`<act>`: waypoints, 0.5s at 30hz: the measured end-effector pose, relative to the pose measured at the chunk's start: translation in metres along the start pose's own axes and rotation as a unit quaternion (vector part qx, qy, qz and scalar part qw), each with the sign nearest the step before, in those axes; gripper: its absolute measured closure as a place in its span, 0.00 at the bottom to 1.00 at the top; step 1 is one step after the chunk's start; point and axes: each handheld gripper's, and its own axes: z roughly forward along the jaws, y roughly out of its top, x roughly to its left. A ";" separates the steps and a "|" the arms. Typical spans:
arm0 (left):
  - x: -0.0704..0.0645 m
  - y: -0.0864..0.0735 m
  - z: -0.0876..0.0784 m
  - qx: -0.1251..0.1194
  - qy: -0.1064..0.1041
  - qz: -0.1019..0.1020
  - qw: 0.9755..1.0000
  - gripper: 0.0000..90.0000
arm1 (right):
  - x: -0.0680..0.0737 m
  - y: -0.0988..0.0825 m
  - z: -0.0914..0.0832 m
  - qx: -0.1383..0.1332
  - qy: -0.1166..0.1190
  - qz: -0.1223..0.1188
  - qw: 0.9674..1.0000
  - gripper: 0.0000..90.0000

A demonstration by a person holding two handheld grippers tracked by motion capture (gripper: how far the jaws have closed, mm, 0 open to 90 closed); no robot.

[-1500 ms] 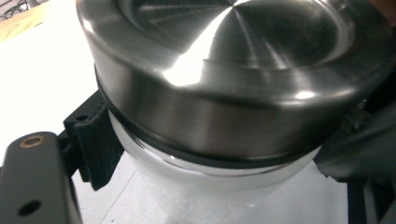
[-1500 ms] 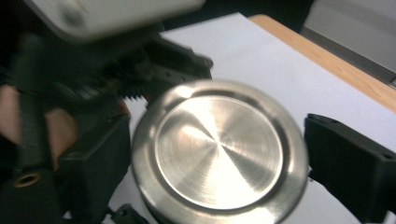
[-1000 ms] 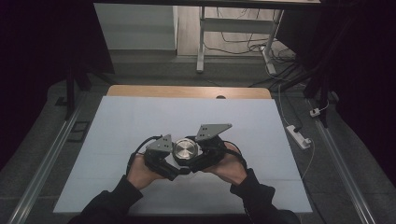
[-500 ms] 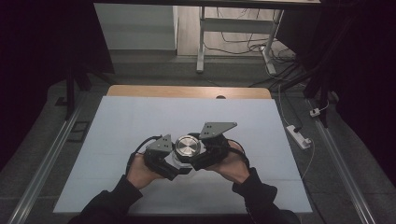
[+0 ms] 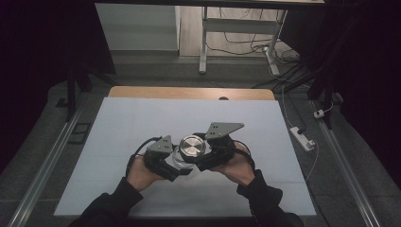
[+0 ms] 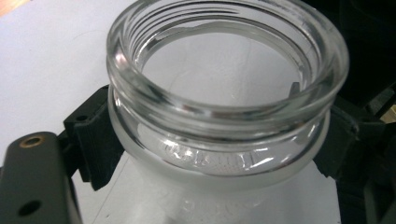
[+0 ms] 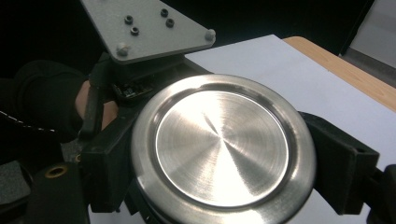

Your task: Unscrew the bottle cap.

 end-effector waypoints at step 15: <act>0.013 -0.005 -0.009 -0.006 0.027 -0.019 0.999 0.17 | 0.003 -0.002 -0.003 -0.002 0.002 -0.001 1.000 0.21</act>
